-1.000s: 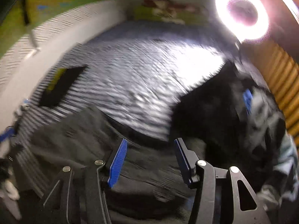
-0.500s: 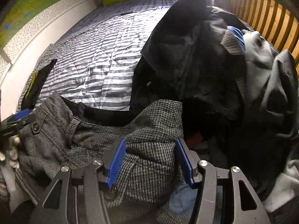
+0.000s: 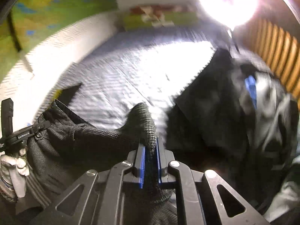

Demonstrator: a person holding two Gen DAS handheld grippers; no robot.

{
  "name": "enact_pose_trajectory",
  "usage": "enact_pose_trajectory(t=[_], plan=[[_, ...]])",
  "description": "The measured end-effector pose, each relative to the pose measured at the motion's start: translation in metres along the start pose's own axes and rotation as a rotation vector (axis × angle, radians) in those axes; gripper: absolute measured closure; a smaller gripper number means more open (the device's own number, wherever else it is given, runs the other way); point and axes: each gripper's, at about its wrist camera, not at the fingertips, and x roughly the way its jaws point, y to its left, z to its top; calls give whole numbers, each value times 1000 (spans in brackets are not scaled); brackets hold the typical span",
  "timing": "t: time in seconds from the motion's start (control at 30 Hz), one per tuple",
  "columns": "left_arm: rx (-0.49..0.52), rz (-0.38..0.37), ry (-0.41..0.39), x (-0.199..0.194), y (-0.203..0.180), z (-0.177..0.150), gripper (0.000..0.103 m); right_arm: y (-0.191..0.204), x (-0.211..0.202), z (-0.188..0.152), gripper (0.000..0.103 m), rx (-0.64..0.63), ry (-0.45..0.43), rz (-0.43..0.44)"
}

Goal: Fold large clothes

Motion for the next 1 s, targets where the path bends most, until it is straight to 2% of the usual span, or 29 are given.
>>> enact_pose_trajectory(t=[0.03,0.2,0.33,0.4,0.47,0.5,0.53,0.57,0.67,0.77,0.83,0.93,1.0], plan=[[-3,18,-50,-21,4,4,87,9,-6,7,94,-16,-28,26],[-34,47,-138,-72,15,21,87,47,-42,46,94,-72,-158,63],[-52,67,-248,-114,23,36,87,66,-76,71,94,-85,-252,106],[-35,65,-251,-120,23,44,86,74,-91,75,94,-114,-289,92],[28,112,-174,-105,18,51,75,81,-106,76,94,-105,-298,117],[35,139,-136,-98,18,52,58,85,-108,75,94,-104,-281,134],[20,170,-112,-92,23,50,52,94,-106,71,94,-123,-243,160],[-2,169,-122,-94,29,47,48,101,-105,62,94,-141,-220,176],[-101,117,-116,-99,48,32,47,130,-82,30,94,-198,-112,240],[-134,77,-85,-104,59,11,47,163,-45,-9,94,-221,-21,307],[-137,74,-61,-105,66,-8,47,182,-17,-32,94,-196,42,366],[-157,84,-30,-103,77,-37,46,225,31,-75,94,-199,204,447],[-195,85,-8,-103,89,-61,46,243,48,-94,86,-246,304,501]])
